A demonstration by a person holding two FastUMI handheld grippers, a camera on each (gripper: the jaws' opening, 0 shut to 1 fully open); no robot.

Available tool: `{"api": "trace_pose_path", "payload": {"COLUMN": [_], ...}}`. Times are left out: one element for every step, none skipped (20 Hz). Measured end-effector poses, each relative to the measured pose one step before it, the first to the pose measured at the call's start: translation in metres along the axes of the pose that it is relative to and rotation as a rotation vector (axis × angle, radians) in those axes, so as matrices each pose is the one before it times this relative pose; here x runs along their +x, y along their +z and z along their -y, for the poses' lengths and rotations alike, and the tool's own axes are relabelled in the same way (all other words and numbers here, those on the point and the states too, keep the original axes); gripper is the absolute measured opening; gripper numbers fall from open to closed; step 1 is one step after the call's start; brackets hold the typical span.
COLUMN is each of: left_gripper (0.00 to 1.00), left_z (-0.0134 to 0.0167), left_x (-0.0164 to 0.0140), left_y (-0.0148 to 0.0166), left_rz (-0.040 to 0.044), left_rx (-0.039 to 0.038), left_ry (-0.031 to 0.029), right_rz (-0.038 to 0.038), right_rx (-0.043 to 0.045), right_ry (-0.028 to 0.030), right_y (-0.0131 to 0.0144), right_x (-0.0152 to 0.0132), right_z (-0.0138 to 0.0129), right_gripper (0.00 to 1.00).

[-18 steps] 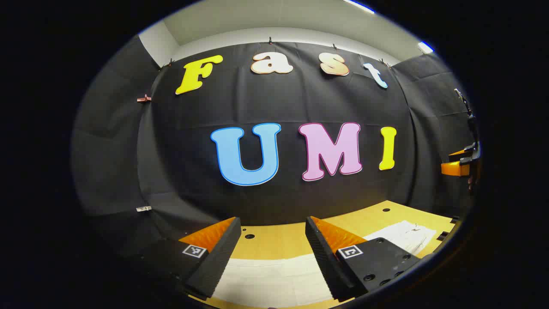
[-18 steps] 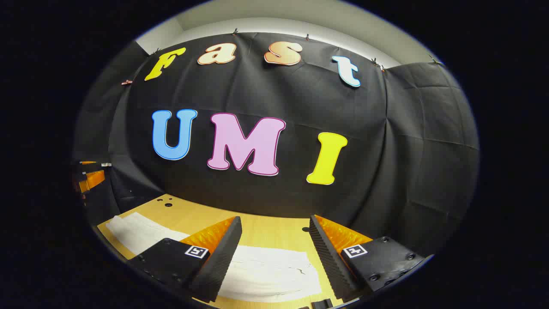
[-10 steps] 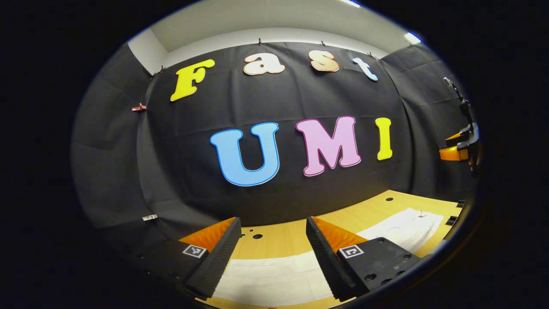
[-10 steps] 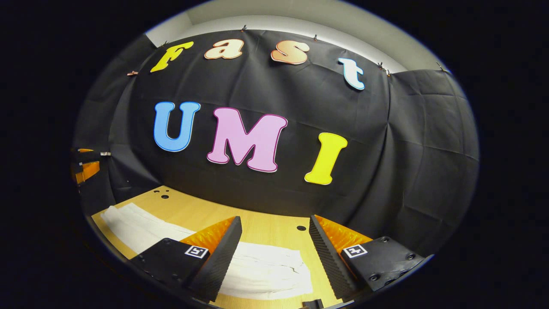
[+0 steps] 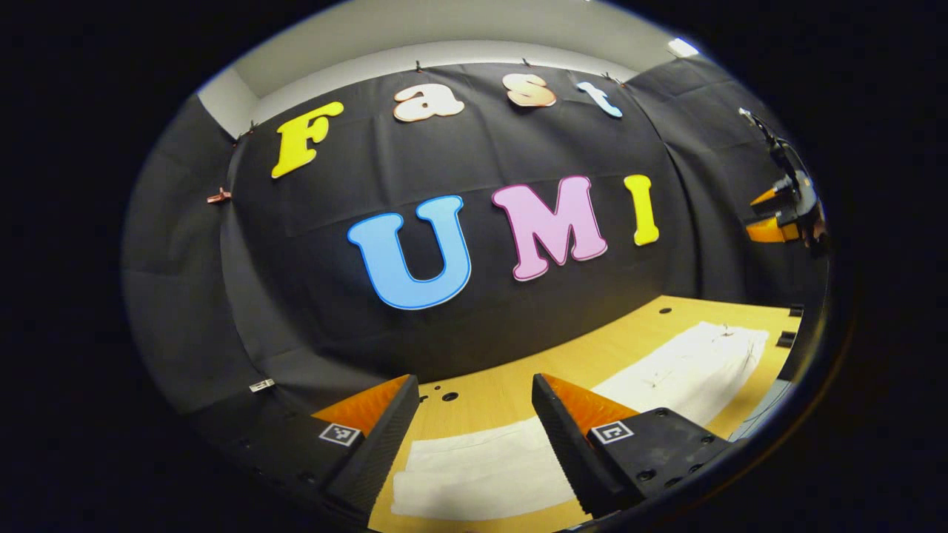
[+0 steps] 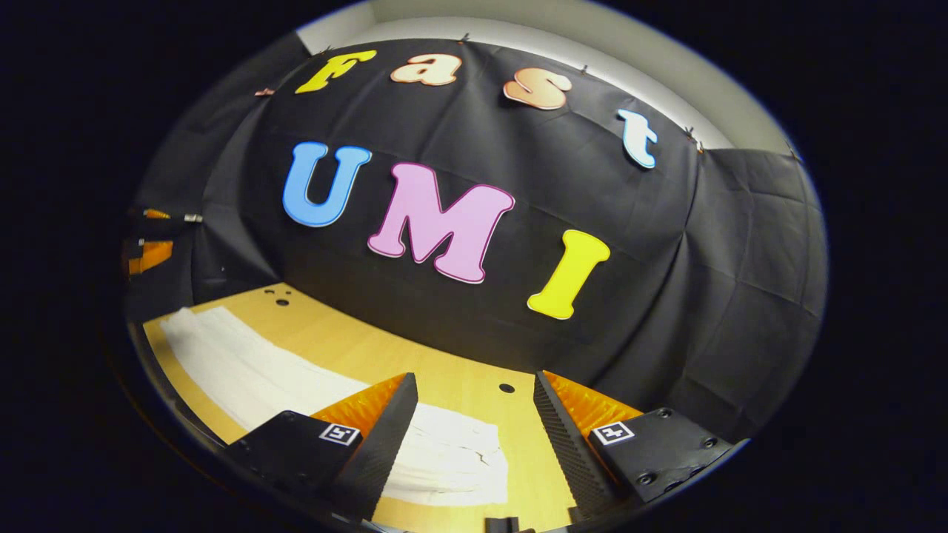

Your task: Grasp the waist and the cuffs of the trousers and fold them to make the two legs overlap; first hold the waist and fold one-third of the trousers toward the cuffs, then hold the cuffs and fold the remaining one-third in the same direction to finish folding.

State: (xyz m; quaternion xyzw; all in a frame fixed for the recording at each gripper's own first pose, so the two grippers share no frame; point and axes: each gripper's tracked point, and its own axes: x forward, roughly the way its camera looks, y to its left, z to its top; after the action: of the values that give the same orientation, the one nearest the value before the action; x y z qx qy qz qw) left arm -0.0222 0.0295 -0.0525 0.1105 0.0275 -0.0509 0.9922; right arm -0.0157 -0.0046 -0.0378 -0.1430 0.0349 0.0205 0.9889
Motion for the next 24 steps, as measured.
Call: {"api": "trace_pose_path", "payload": {"left_gripper": [0.97,0.97,0.97,0.97,0.97,0.97,0.97,0.97,0.96,0.97,0.96,0.96,0.96,0.96,0.96,0.96,0.96,0.95,0.95,0.96,0.95,0.95,0.96,0.96], "left_z": [-0.00133,-0.00163,-0.00119,-0.00068,0.00362,0.00416,0.00526,0.00592,0.00488,0.00629,0.00682,0.00906,0.00922,0.01410,0.01047,0.01097,0.00901,0.00996,0.00597,0.00420,0.00214,-0.00013,0.00251,0.00897], "left_x": [-0.00108,-0.00060,-0.00020,-0.00072,0.00101,0.00149,0.00144,0.00164,0.00272,0.00335,0.00373,0.00343,0.00379,0.00336,0.00537,0.00487,0.00585,0.00486,0.00462,0.00580,0.00597,0.00700,0.00600,0.00964], "left_y": [-0.00734,-0.00959,-0.00908,-0.01091,-0.01816,-0.01274,-0.01268,-0.01454,-0.01434,-0.01580,-0.01283,-0.01244,-0.00806,-0.01108,-0.00704,-0.00889,-0.00611,-0.00447,-0.00347,-0.00739,-0.00541,-0.00649,-0.00534,-0.00966], "left_rz": [-0.01087,-0.01210,-0.01407,-0.01320,-0.02730,-0.01852,-0.01982,-0.02582,-0.03061,-0.02855,-0.02498,-0.01888,-0.01220,-0.01340,-0.01425,-0.01832,-0.01687,-0.01171,-0.01034,-0.01312,-0.01857,-0.02036,-0.01549,-0.02553], "left_rx": [0.02951,0.03485,0.03931,0.04194,0.07049,0.04375,0.04729,0.04719,0.04633,0.03999,0.03499,0.03288,0.03451,0.03670,0.04237,0.04391,0.04152,0.03223,0.02013,0.00902,0.01130,0.01637,0.01962,0.03040], "left_ry": [-0.01067,-0.01022,-0.01134,-0.01051,-0.02972,-0.01983,-0.02326,-0.01987,-0.01489,-0.01533,-0.01690,-0.02030,-0.03119,-0.03607,-0.03281,-0.02945,-0.02983,-0.02909,-0.01709,-0.01382,-0.00888,-0.00921,-0.01571,-0.04589], "right_rz": [-0.01282,-0.01361,-0.01703,-0.01960,-0.03092,-0.02720,-0.01927,-0.02125,-0.02492,-0.02069,-0.01798,-0.01700,-0.02239,-0.02237,-0.02084,-0.02120,-0.01962,-0.01665,-0.01652,-0.01281,-0.01045,-0.00980,-0.00889,-0.00877], "right_rx": [-0.04229,-0.04448,-0.04426,-0.04173,-0.05230,-0.05359,-0.04353,-0.04453,-0.04280,-0.03787,-0.02995,-0.02262,-0.02281,-0.02506,-0.02922,-0.02775,-0.02306,-0.01477,-0.01014,-0.00685,-0.00660,-0.01088,-0.01465,-0.02048], "right_ry": [0.01231,0.01475,0.01906,0.02647,0.04449,0.03577,0.02832,0.02861,0.03122,0.03224,0.03631,0.03342,0.02552,0.02372,0.01822,0.02177,0.02036,0.02041,0.01629,0.01538,0.01415,0.01366,0.01293,0.01914], "right_y": [-0.00864,-0.00861,-0.00892,-0.00949,-0.01742,-0.01589,-0.01137,-0.01215,-0.01343,-0.01462,-0.01183,-0.01111,-0.01077,-0.01013,-0.01012,-0.00898,-0.00896,-0.00646,-0.00609,-0.00491,-0.00364,-0.00299,-0.00255,-0.00225], "right_x": [-0.00094,-0.00164,-0.00042,-0.00089,-0.00014,-0.00084,0.00053,0.00139,0.00282,0.00440,0.00455,0.00506,0.00543,0.00341,0.00350,0.00524,0.00448,0.00548,0.00745,0.00606,0.00768,0.00586,0.00684,0.00768], "right_z": [-0.00168,-0.00270,-0.00449,-0.00599,-0.01216,-0.01002,-0.00913,-0.01004,-0.01128,-0.01341,-0.01485,-0.01402,-0.00884,-0.00851,-0.00794,-0.00850,-0.00808,-0.00599,-0.00510,-0.00415,-0.00342,-0.00284,-0.00266,-0.00439], "right_gripper": [0.97,0.97,0.97,0.98,0.98,0.97,0.97,0.98,0.97,0.98,0.97,0.98,0.97,0.97,0.98,0.97,0.98,0.98,0.98,0.98,0.98,0.98,0.98,0.98]}}
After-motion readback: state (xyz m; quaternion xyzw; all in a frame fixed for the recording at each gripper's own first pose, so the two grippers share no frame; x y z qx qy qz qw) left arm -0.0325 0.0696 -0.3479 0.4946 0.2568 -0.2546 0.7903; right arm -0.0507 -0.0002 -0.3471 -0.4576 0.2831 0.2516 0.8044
